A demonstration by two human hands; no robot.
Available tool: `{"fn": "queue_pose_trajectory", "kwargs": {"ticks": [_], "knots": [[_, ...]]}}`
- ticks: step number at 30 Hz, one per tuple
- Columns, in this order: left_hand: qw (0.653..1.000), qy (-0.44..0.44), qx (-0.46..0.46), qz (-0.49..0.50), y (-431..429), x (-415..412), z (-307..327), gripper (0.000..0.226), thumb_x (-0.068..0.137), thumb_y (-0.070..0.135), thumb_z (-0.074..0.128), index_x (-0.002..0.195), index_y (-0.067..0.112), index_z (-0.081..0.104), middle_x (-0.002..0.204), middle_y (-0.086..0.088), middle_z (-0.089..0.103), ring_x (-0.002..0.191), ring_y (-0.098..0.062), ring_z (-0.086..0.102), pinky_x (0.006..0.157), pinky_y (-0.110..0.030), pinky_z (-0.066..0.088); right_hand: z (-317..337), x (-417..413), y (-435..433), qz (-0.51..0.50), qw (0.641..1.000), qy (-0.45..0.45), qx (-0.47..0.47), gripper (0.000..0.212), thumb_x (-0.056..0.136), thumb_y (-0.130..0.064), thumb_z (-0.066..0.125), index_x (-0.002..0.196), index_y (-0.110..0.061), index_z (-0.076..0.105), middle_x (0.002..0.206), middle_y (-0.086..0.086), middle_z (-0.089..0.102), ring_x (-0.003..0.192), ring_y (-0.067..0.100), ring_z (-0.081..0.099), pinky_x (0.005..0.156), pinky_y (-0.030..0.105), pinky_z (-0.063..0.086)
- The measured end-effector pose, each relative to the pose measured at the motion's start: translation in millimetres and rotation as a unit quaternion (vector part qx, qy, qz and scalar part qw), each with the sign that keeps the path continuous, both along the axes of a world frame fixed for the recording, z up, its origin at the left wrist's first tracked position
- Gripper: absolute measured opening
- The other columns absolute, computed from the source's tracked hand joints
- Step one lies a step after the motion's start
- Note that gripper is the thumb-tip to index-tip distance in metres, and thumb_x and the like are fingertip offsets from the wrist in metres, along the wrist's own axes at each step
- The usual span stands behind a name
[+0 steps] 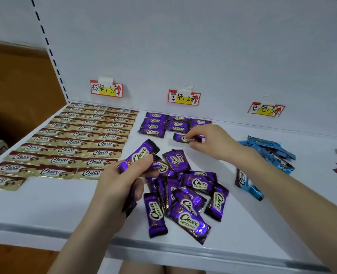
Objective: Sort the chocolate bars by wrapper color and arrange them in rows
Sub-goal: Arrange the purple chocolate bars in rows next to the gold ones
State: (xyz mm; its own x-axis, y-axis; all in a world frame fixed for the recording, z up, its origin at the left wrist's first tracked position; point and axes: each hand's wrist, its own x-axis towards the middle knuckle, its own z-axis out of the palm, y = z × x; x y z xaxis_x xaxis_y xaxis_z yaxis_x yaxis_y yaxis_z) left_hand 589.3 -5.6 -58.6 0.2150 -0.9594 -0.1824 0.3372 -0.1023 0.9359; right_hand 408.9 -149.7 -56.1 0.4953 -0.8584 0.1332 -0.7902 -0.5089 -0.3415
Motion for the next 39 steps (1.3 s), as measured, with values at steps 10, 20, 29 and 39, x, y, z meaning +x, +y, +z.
{"fn": "queue_pose_trajectory", "kwargs": {"ticks": [10,20,29,39], "knots": [[1.000,0.007,0.022,-0.002,1.8,1.4,-2.4,0.027,0.062,0.028,0.066,0.059,0.005,0.054,0.042,-0.011,0.042,0.035,-0.011,0.048,0.044,-0.023,0.030,-11.7,12.9,-13.0,0.031,0.999,0.030,0.016,0.021,0.091,-0.013,0.053,0.099,-0.001,0.069,0.098,0.014,0.066,0.095,0.028,0.056,0.084,0.042,0.043],[0.999,0.018,0.028,-0.013,3.2,0.2,-0.4,0.028,0.061,0.026,0.065,0.060,0.004,0.049,0.055,-0.012,0.041,0.032,-0.007,0.048,0.035,-0.014,0.032,-16.1,23.9,-26.0,0.021,0.999,0.035,-0.014,0.028,0.089,-0.008,0.050,0.062,-0.013,0.050,0.056,-0.001,0.039,0.062,0.021,0.038,0.059,0.034,0.034],[0.999,0.024,0.026,-0.015,3.0,0.7,-0.2,0.031,0.061,0.026,0.064,0.070,0.000,0.050,0.077,-0.029,0.047,0.034,-0.007,0.049,0.037,-0.013,0.034,-16.5,27.9,-24.8,-0.001,0.999,0.047,-0.025,0.021,0.093,-0.012,0.049,0.098,-0.006,0.068,0.092,0.016,0.058,0.090,0.030,0.053,0.077,0.042,0.046],[0.999,0.021,0.025,-0.006,2.6,3.4,-3.0,0.031,0.059,0.028,0.066,0.066,0.000,0.054,0.055,-0.018,0.048,0.035,-0.010,0.048,0.037,-0.016,0.033,-18.4,45.0,-33.7,0.048,0.997,0.017,-0.057,0.019,0.092,-0.024,0.053,0.095,-0.014,0.068,0.085,-0.001,0.060,0.084,0.017,0.049,0.068,0.031,0.038]]}}
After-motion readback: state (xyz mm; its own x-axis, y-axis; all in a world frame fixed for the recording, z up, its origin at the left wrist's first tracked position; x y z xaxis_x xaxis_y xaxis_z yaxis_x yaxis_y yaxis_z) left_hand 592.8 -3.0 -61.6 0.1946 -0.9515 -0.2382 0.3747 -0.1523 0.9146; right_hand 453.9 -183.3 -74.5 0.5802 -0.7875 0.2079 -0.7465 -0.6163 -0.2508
